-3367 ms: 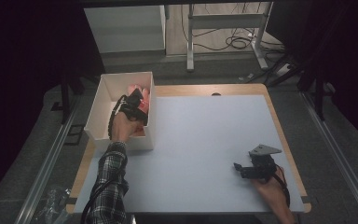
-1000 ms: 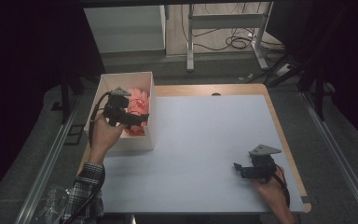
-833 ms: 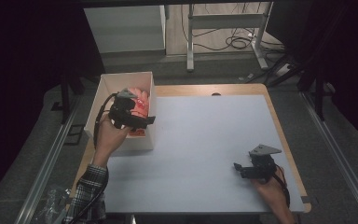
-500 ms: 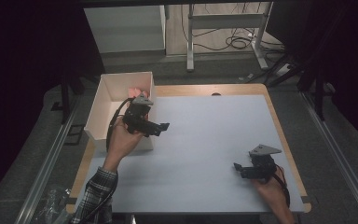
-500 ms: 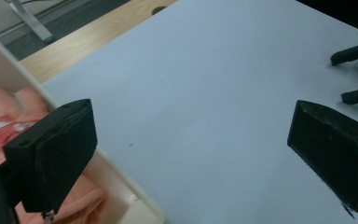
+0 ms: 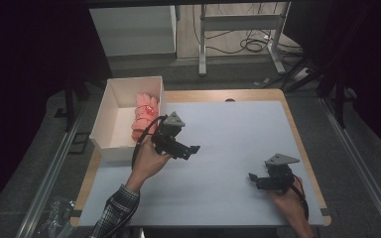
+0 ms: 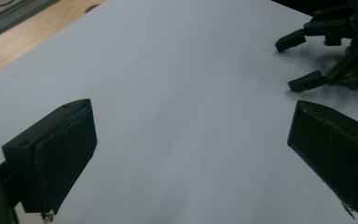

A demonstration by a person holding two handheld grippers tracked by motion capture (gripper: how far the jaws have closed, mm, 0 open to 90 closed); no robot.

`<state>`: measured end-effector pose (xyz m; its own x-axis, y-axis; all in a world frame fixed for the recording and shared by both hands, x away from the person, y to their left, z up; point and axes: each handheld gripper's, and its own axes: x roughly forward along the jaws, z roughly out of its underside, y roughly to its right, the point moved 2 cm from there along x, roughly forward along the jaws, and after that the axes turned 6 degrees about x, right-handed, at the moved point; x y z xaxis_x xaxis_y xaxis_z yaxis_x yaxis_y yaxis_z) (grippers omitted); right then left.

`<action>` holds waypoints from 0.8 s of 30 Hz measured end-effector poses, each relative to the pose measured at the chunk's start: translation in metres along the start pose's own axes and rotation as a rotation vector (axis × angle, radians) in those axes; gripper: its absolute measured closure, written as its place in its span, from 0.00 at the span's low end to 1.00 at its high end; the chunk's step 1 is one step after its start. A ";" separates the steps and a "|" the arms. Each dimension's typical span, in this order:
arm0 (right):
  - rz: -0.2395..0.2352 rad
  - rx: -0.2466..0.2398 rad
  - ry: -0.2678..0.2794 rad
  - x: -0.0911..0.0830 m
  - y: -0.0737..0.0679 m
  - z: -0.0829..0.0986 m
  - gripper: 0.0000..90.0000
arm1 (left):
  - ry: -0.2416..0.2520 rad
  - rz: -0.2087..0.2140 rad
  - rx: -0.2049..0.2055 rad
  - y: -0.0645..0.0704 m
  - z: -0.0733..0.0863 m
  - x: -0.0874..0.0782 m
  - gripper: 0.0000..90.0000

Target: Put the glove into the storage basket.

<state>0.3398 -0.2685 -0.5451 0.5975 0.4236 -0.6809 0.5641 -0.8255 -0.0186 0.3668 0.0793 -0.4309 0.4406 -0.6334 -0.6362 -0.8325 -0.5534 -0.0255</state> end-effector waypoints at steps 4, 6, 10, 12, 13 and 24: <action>0.000 0.001 0.000 0.000 0.000 0.000 0.21 | 0.009 0.027 0.005 0.010 0.004 0.009 0.02; 0.000 0.001 0.000 0.000 0.000 0.000 0.21 | 0.005 0.036 0.012 0.013 0.008 0.014 0.02; 0.000 0.001 -0.002 0.000 0.000 0.000 0.21 | 0.002 0.052 0.019 0.018 0.018 0.024 0.02; 0.000 0.001 0.000 0.000 0.000 0.000 0.21 | -0.002 0.056 0.024 0.019 0.022 0.027 0.02; 0.000 0.001 0.000 0.000 0.000 0.000 0.21 | 0.002 0.058 0.019 0.020 0.025 0.029 0.02; 0.000 0.001 0.000 0.000 0.000 0.000 0.21 | -0.025 0.052 0.015 0.023 0.057 0.045 0.01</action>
<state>0.3397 -0.2684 -0.5450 0.5974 0.4232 -0.6812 0.5631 -0.8262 -0.0195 0.3487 0.0691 -0.5035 0.3885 -0.6474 -0.6557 -0.8591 -0.5118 -0.0037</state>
